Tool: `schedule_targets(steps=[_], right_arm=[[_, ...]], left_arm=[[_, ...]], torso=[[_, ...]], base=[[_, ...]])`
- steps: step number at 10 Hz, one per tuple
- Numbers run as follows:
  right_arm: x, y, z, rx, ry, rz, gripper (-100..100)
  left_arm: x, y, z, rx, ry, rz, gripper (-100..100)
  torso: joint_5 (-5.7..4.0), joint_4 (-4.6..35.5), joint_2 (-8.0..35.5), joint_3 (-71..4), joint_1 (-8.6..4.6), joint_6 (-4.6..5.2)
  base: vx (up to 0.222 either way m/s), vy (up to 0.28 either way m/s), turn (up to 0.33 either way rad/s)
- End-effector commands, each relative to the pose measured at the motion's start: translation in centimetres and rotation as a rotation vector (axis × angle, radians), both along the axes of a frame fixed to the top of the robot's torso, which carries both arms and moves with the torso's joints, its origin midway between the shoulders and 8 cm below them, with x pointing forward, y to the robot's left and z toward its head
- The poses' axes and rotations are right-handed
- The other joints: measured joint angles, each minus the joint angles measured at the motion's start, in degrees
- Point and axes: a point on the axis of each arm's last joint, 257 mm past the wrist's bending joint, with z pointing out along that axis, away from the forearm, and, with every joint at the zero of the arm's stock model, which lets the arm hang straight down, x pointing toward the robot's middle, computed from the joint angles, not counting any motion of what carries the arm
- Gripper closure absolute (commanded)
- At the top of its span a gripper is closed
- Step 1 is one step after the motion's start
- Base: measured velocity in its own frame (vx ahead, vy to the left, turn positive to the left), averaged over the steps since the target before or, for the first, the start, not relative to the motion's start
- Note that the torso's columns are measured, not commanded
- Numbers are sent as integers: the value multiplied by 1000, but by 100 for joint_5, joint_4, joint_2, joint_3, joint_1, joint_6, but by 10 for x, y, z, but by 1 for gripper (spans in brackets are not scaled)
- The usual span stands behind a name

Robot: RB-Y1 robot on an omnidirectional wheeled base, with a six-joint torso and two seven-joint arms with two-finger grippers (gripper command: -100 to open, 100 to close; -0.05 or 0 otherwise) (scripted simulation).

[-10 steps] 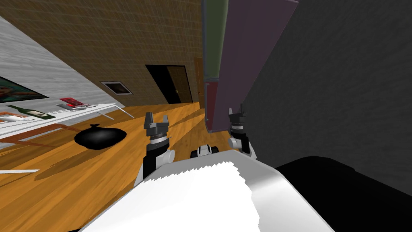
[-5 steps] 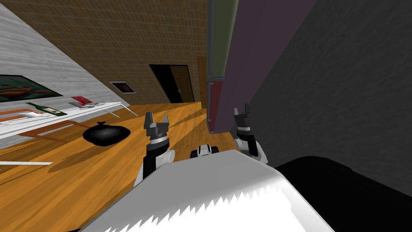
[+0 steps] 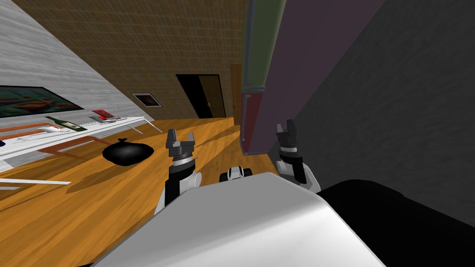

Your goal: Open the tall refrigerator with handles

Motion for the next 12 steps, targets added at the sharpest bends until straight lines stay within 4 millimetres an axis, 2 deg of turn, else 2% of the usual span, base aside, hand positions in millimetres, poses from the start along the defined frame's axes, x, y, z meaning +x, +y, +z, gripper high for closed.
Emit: schedule_targets(steps=[1,12], right_arm=[[-10,-12,5,-94,5,-82,-100],[-50,-55,21,-479,52,-407,-100]], left_arm=[[0,0,0,0,0,0,0],[0,0,0,0,0,0,0]], torso=[[0,1,3,1,-3,0],[1,-2,-7,-4,2,-1]], base=[[71,27,73],[77,24,66]])
